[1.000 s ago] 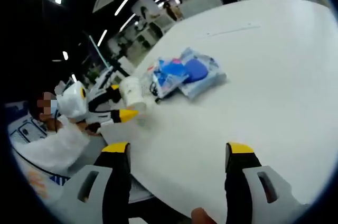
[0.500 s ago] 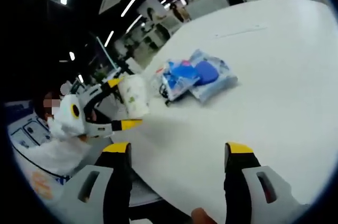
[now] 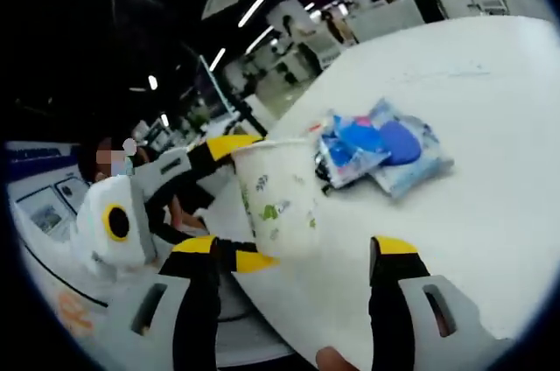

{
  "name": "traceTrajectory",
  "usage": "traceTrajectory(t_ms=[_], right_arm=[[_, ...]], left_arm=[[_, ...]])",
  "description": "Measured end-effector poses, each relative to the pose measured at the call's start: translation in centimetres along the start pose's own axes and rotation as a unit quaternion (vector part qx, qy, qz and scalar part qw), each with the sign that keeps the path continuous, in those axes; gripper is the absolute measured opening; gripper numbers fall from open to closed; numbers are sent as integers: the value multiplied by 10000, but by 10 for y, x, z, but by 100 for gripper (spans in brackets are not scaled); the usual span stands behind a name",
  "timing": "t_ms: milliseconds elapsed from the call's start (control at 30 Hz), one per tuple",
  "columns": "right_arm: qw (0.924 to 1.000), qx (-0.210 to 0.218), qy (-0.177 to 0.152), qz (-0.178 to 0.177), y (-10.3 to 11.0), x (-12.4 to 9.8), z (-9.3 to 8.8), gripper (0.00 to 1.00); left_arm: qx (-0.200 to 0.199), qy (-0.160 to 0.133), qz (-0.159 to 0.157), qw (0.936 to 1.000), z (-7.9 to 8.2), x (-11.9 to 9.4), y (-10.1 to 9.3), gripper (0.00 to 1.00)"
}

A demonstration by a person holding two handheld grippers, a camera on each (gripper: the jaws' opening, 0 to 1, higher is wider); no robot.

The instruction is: Arrange the tabletop items into an orderly group along one side of the table until the central work area is clear of visible clutter.

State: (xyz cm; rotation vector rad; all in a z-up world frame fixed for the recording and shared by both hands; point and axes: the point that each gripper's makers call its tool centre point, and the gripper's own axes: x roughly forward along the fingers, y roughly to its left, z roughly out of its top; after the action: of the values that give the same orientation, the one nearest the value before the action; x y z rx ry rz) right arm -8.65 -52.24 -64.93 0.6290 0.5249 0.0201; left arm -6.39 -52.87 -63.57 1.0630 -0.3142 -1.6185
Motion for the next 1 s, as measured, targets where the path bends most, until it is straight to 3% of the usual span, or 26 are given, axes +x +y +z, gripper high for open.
traceTrajectory(t_ms=[233, 367, 500, 533, 600, 767, 867, 1000], right_arm=[[9999, 23, -80, 64, 6, 2, 4, 67], [10000, 21, -84, -12, 0, -2, 0, 64], [9997, 54, -229, -33, -5, -10, -2, 42], [9996, 48, -236, -174, -11, -12, -2, 39], [9997, 47, -220, 13, -9, -15, -4, 37], [9989, -60, -435, 138, -10, -27, -4, 35], [9979, -34, -607, 207, -18, -40, 0, 35], [9968, -113, -762, 230, -35, -63, 4, 34]], left_arm=[[289, -146, -138, 9994, 19, 3, -17, 62], [213, -177, -171, 9995, 26, 6, -23, 62], [74, -249, -241, 9994, 32, 6, -28, 62], [73, -259, -201, 9994, 34, 5, -27, 62], [-55, -295, -307, 9991, 37, 4, -32, 62], [-1029, -464, -467, 9925, 49, 8, -35, 62], [-2011, -499, -402, 9775, 54, 6, -34, 62], [-2540, -615, -497, 9640, 66, 5, -42, 60]])
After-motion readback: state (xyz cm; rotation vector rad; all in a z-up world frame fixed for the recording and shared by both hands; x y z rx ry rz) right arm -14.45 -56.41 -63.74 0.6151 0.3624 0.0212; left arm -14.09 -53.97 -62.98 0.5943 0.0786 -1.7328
